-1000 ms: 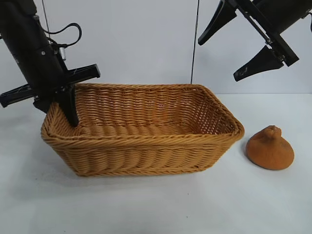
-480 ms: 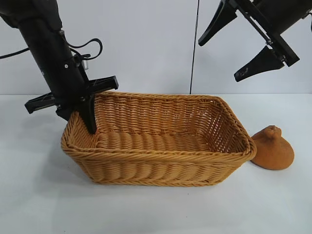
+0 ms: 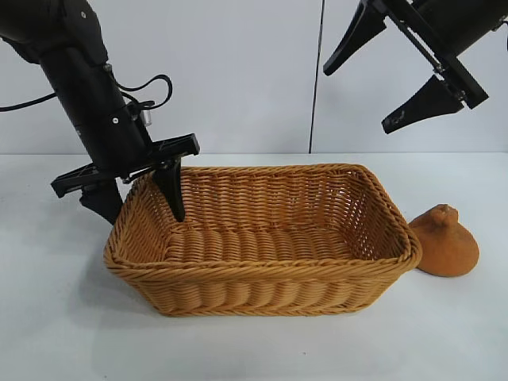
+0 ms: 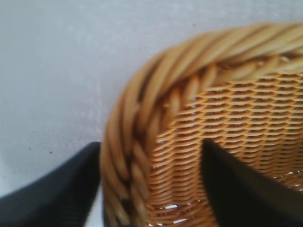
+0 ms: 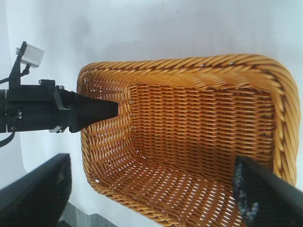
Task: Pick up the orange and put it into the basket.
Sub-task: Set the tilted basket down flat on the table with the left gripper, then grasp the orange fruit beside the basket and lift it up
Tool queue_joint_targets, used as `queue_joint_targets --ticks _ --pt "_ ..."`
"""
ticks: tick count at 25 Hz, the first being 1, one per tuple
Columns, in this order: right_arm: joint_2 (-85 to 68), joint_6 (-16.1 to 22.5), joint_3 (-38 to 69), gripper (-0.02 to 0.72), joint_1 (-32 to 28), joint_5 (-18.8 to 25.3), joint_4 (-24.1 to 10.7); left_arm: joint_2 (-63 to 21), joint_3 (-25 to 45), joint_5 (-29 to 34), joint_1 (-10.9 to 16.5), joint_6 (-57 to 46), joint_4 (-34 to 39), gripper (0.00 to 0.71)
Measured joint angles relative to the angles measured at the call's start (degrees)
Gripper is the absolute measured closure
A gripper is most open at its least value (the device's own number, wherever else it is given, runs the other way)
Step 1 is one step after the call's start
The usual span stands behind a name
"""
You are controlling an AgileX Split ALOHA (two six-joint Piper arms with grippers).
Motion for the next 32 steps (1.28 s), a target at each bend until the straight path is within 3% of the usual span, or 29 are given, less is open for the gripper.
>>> queue_joint_targets --ticks 5,12,18,25,29,32 --pt "0.0 0.13 0.0 0.072 0.0 0.0 -0.02 -3.28 -1.38 1.78 0.0 0.0 4.55 0.117" --pt "0.0 0.13 0.0 0.072 0.0 0.0 -0.22 -8.89 -11.89 10.04 0.6 0.0 14.4 0.111" --pt "0.0 0.13 0.0 0.072 0.0 0.05 -0.77 -9.25 -20.14 13.87 4.43 0.07 22.29 0.111" --pt "0.0 0.17 0.0 0.072 0.0 0.0 -0.92 -9.25 -20.52 14.74 12.28 1.87 23.22 0.116" --pt "0.0 0.17 0.0 0.072 0.0 0.06 -1.09 -10.79 -18.33 14.59 13.19 2.77 19.78 0.119" --pt "0.0 0.17 0.0 0.072 0.0 0.13 -1.09 -15.45 -10.75 14.6 13.13 4.1 18.19 0.12"
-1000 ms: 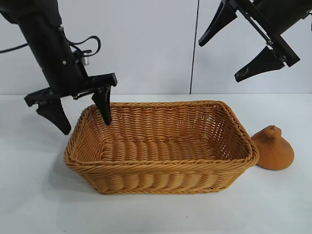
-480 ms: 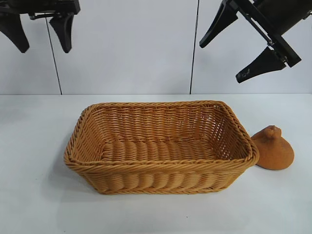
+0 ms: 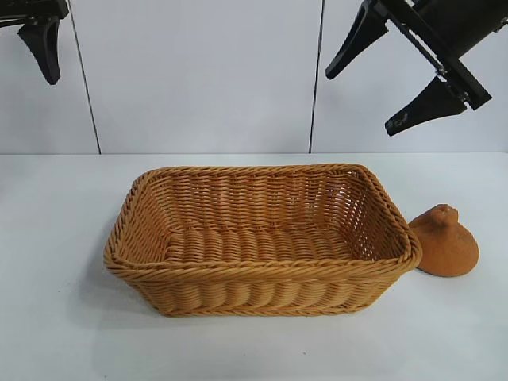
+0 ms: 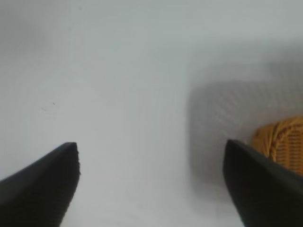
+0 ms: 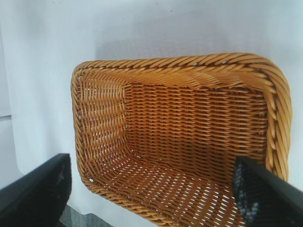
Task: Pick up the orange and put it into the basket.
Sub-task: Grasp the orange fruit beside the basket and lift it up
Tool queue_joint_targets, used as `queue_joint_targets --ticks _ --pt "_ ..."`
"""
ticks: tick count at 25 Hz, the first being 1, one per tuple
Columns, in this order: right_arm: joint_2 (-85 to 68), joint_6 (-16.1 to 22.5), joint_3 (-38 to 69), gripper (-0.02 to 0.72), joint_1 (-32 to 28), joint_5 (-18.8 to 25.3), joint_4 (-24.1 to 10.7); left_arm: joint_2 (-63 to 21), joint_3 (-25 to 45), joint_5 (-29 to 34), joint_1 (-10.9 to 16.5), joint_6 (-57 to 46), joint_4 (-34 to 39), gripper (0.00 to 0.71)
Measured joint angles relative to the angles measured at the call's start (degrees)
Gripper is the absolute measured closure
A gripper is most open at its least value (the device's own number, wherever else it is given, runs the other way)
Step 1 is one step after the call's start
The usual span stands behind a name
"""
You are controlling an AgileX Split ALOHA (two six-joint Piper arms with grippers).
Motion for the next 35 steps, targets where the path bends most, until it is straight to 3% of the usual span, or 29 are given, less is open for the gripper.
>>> queue_joint_targets --ticks 10,17,22,25,26,35 --pt "0.0 0.0 0.0 0.072 0.0 0.47 -0.48 -28.08 35.98 0.12 0.0 0.94 1.27 0.12" --pt "-0.12 -1.45 0.0 0.072 0.0 1.4 -1.32 -51.27 55.35 -2.85 0.0 0.99 2.69 0.121" --pt "-0.49 -0.97 -3.1 0.072 0.0 2.08 -6.71 -68.29 66.83 -8.33 0.0 0.99 2.74 0.121" --pt "-0.8 1.11 -6.27 0.072 0.0 2.62 -11.96 -77.83 71.22 -8.93 0.0 0.99 2.8 0.121" --pt "-0.8 1.11 -6.27 0.072 0.0 2.62 -11.96 -80.84 71.97 -8.65 0.0 0.99 2.92 0.121" --pt "-0.92 9.79 -7.67 0.072 0.0 4.39 -32.64 -99.16 72.53 -8.6 0.0 0.99 3.17 0.123"
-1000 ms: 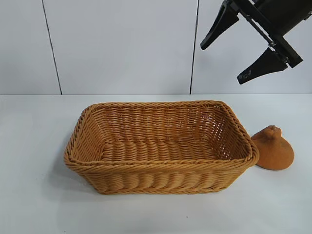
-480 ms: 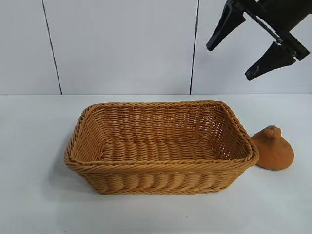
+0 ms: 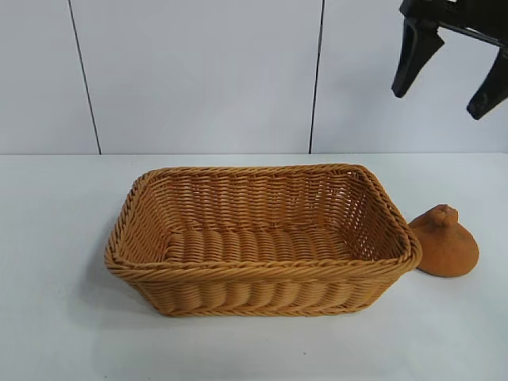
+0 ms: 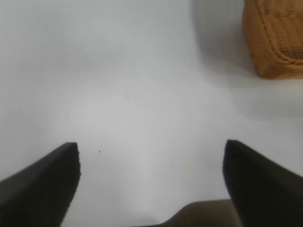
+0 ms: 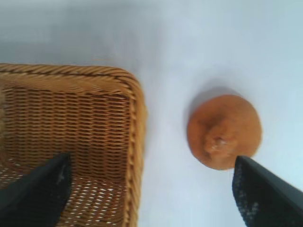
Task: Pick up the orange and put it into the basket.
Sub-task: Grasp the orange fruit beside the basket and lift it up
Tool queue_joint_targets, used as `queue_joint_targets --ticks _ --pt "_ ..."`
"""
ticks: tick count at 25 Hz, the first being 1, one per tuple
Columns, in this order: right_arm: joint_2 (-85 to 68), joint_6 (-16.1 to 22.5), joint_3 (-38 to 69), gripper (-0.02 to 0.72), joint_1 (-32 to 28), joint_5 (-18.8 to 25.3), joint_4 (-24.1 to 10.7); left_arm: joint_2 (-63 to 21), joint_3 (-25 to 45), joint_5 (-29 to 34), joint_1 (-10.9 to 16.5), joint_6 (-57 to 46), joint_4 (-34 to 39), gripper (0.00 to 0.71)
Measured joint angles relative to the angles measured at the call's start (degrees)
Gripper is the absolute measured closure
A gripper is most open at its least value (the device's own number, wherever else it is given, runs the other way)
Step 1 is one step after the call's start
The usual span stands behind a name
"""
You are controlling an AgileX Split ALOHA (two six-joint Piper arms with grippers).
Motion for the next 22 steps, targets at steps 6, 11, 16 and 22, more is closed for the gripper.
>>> queue_joint_targets --ticks 6,11,16,22 --pt "0.0 2.66 0.0 0.072 0.0 1.7 -4.02 -9.86 0.13 0.08 0.0 0.0 0.01 0.125" --pt "2.23 3.23 0.0 0.072 0.0 2.8 -5.07 -11.47 0.13 0.08 0.0 0.0 0.92 0.125" --pt "8.82 3.95 0.0 0.072 0.0 2.98 -5.41 -11.47 0.13 0.08 0.0 0.0 0.92 0.126" --pt "18.42 4.54 -0.01 0.072 0.0 -0.32 -5.52 -11.47 0.13 0.08 0.0 0.0 0.92 0.126"
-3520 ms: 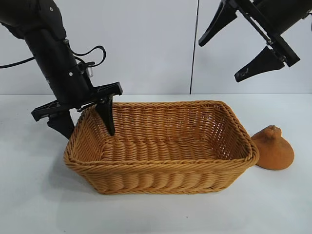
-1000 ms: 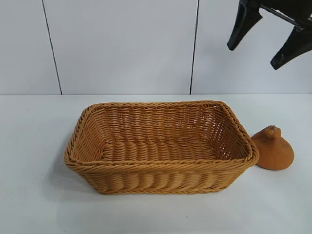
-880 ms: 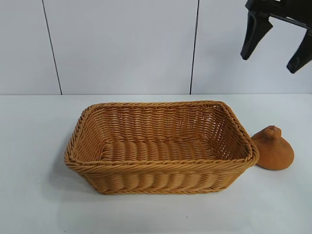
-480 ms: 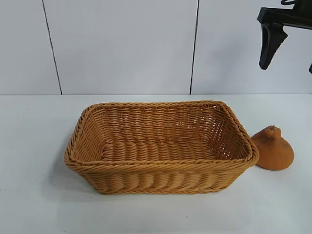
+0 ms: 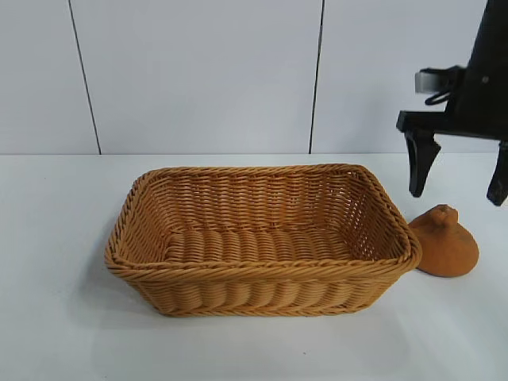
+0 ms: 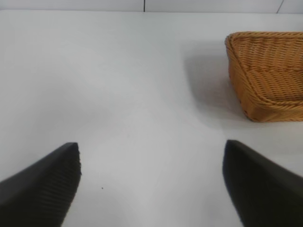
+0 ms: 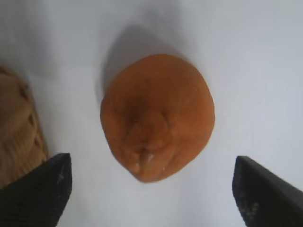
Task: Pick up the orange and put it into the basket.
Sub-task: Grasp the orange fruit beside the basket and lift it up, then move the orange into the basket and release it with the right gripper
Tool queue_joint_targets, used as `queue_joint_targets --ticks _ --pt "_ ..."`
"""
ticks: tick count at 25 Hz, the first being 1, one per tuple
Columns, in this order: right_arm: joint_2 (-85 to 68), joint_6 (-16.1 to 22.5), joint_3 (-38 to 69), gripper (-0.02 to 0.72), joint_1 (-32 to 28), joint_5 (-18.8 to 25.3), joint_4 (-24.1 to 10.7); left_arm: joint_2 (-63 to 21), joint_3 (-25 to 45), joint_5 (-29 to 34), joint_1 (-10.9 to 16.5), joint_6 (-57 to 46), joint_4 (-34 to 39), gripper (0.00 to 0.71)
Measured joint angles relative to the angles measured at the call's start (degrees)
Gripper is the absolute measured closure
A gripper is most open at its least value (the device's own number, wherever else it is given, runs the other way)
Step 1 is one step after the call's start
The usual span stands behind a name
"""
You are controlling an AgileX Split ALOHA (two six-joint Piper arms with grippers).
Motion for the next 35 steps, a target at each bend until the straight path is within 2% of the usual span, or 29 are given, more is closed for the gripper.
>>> queue_joint_targets --ticks 2,3,4,5,8,9,14,20,26,30,35 --pt "3.24 1.01 0.0 0.076 0.0 -1.52 0.0 0.0 0.0 0.0 0.0 0.0 0.0 0.126" --pt "4.32 1.21 0.0 0.1 0.0 -1.73 0.0 0.0 0.0 0.0 0.0 0.0 0.0 0.126" --pt "5.24 1.33 0.0 0.155 0.0 -1.8 0.0 0.0 0.0 0.0 0.0 0.0 0.0 0.127" --pt "5.72 1.33 0.0 0.227 0.0 -1.8 0.0 0.0 0.0 0.0 0.0 0.0 0.0 0.127" --pt "5.26 1.33 -0.53 0.59 0.0 -0.84 0.0 0.0 0.0 0.0 0.0 0.0 0.0 0.128" --pt "4.63 1.33 -0.91 0.648 0.0 -0.1 0.0 0.0 0.0 0.0 0.0 0.0 0.0 0.128" --pt "0.5 1.15 -4.15 0.659 0.0 1.9 -0.2 0.0 0.0 0.0 0.0 0.0 0.0 0.128" --pt "-7.7 1.15 -13.05 0.659 0.0 3.43 -0.14 0.0 0.0 0.0 0.0 0.0 0.0 0.128" --pt "-10.64 1.27 -15.73 0.659 1.13 3.83 3.79 0.0 0.0 0.07 0.0 0.0 0.0 0.128" --pt "-10.64 1.27 -15.73 0.659 6.52 4.28 5.7 0.0 0.0 0.07 0.0 0.0 0.0 0.128" --pt "-10.64 1.4 -15.73 0.659 17.06 3.65 6.45 0.0 0.0 0.07 0.0 0.0 0.0 0.128"
